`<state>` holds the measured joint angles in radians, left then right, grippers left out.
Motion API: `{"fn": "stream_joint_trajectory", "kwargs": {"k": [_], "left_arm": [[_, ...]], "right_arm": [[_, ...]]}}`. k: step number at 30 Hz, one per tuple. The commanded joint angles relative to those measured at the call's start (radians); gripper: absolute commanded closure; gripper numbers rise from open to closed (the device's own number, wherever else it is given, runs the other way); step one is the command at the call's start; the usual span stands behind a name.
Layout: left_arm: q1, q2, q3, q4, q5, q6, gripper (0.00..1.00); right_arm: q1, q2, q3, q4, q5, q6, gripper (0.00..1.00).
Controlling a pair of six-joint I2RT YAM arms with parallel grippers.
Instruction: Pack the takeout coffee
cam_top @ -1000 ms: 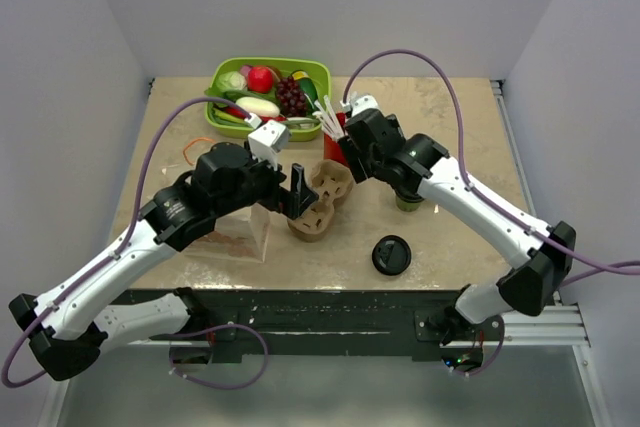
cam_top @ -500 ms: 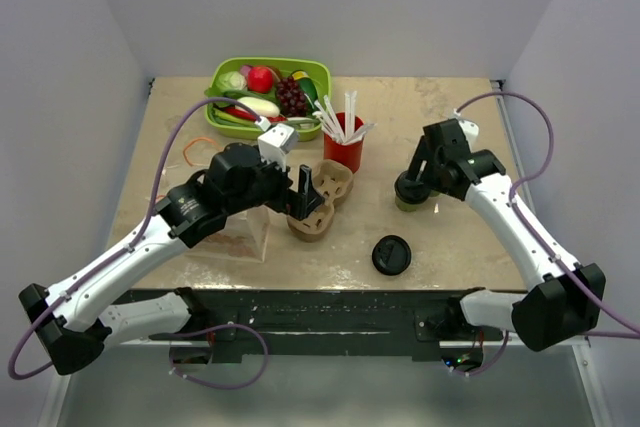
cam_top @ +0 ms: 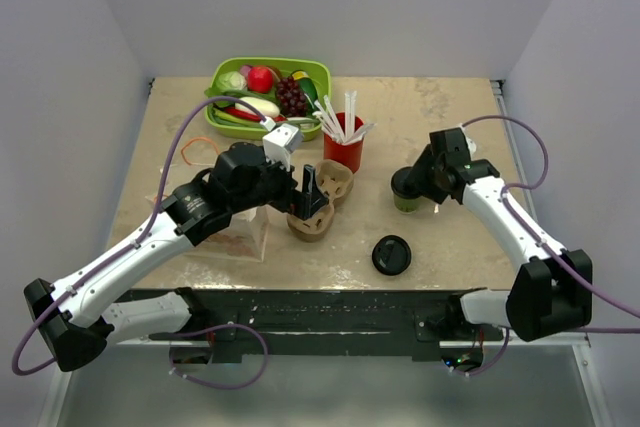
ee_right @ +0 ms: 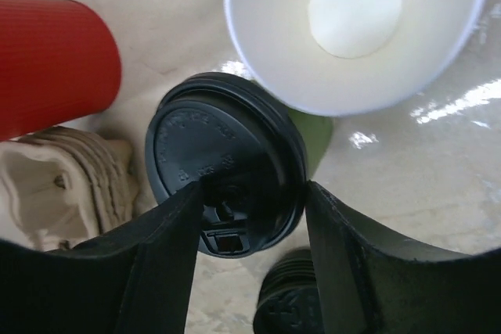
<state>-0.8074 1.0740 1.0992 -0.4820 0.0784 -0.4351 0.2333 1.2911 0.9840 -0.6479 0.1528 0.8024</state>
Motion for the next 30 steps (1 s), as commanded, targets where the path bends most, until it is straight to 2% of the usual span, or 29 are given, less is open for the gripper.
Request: {"fn": "stream_joint_trajectory", "kwargs": {"k": [1, 8, 13, 21, 25, 30], "left_arm": [[-0.001, -0.008, 0.010, 0.026, -0.003, -0.005, 0.00], [-0.001, -0.008, 0.019, 0.010, -0.025, -0.010, 0.00], [-0.001, -0.008, 0.024, 0.002, -0.043, -0.017, 0.00], [-0.001, 0.009, 0.044, -0.012, -0.065, -0.019, 0.00], [-0.001, 0.023, 0.051, -0.012, -0.071, -0.019, 0.00], [-0.001, 0.043, 0.064, 0.000, -0.071, -0.021, 0.00]], "right_arm": [[-0.006, 0.022, -0.004, 0.168, -0.082, 0.055, 0.46], [-0.006, 0.172, 0.088, 0.226, -0.104, 0.072, 0.53], [-0.005, 0.237, 0.119, 0.281, -0.102, 0.096, 0.53], [-0.005, 0.335, 0.229, 0.318, 0.036, 0.135, 0.53], [-0.006, 0.358, 0.307, 0.291, 0.051, 0.101, 0.45], [-0.006, 0.326, 0.328, 0.243, 0.070, 0.040, 0.34]]}}
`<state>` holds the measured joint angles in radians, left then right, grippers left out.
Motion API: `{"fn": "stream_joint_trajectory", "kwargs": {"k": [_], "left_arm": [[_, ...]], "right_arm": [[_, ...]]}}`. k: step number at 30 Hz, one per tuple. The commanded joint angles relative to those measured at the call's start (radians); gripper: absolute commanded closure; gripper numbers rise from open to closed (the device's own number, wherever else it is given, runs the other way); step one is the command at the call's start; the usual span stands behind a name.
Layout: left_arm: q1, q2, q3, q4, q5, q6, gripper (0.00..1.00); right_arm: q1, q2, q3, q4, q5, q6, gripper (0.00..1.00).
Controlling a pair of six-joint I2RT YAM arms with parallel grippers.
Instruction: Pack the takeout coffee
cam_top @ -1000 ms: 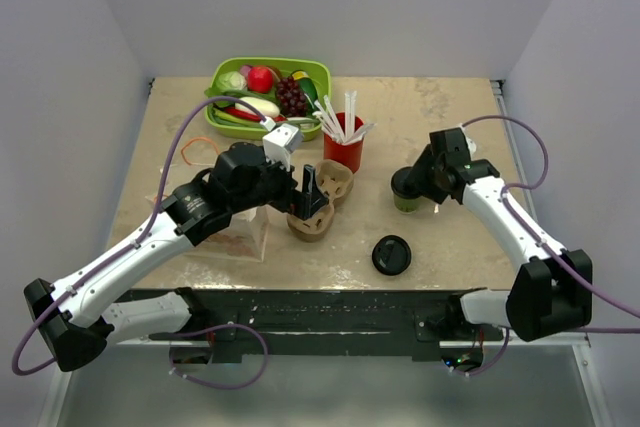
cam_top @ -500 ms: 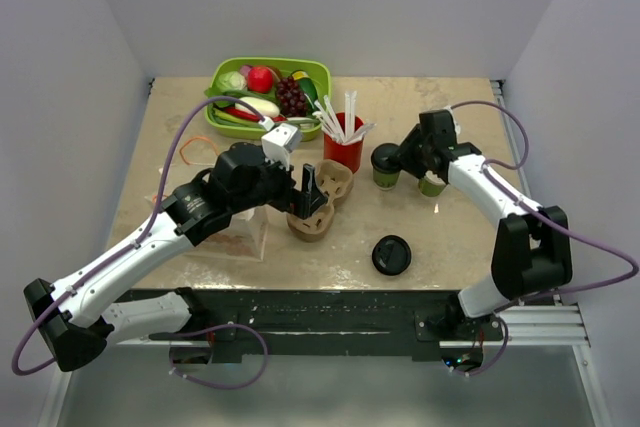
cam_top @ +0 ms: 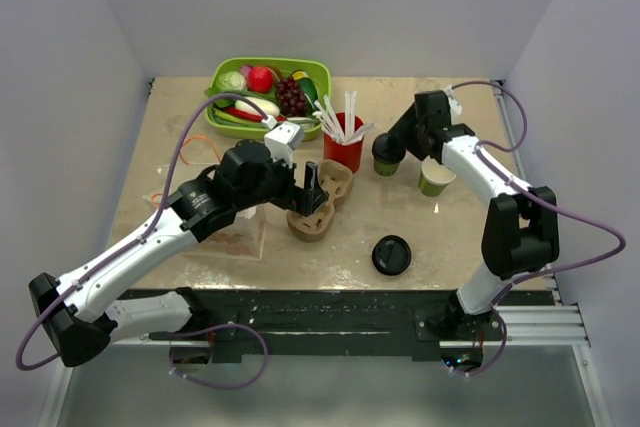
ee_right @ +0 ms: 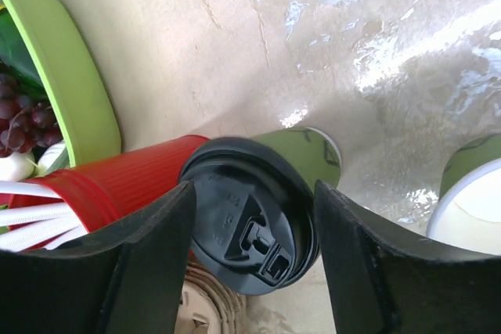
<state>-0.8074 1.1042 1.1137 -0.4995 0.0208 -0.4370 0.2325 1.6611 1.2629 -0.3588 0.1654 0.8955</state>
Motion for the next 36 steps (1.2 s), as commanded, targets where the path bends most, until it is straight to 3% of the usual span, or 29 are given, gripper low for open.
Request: {"fn": "stream_joint_trajectory", "kwargs": {"k": [1, 6, 10, 14, 18, 21, 25, 33, 36], "left_arm": [[-0.001, 0.014, 0.048, 0.022, -0.009, -0.019, 0.00], [-0.001, 0.035, 0.034, 0.064, 0.018, -0.035, 0.00], [-0.001, 0.057, 0.021, 0.108, 0.059, -0.052, 0.00], [-0.001, 0.089, 0.012, 0.148, 0.082, -0.075, 0.00], [-0.001, 0.124, -0.023, 0.206, 0.110, -0.103, 0.00], [-0.001, 0.147, -0.037, 0.220, 0.105, -0.111, 0.00], [-0.003, 0.178, -0.046, 0.216, 0.052, -0.126, 0.00], [-0.004, 0.350, 0.044, 0.162, -0.044, -0.089, 0.01], [-0.006, 0.437, 0.100, 0.156, -0.081, -0.045, 0.08]], "right_arm": [[-0.005, -0.073, 0.046, -0.067, 0.071, -0.076, 0.32], [-0.004, -0.171, 0.027, -0.112, 0.065, -0.225, 0.21], [-0.005, -0.251, -0.048, -0.126, -0.050, -0.348, 0.19], [-0.004, -0.334, -0.140, -0.123, -0.093, -0.356, 0.18], [-0.010, -0.392, -0.184, -0.186, 0.136, -0.300, 0.13], [-0.067, -0.379, -0.165, -0.273, 0.206, -0.242, 0.14], [-0.176, -0.374, -0.192, -0.266, 0.183, -0.230, 0.18], [-0.179, -0.356, -0.224, -0.264, 0.129, -0.257, 0.22], [-0.179, -0.402, -0.241, -0.259, 0.143, -0.260, 0.21]]}}
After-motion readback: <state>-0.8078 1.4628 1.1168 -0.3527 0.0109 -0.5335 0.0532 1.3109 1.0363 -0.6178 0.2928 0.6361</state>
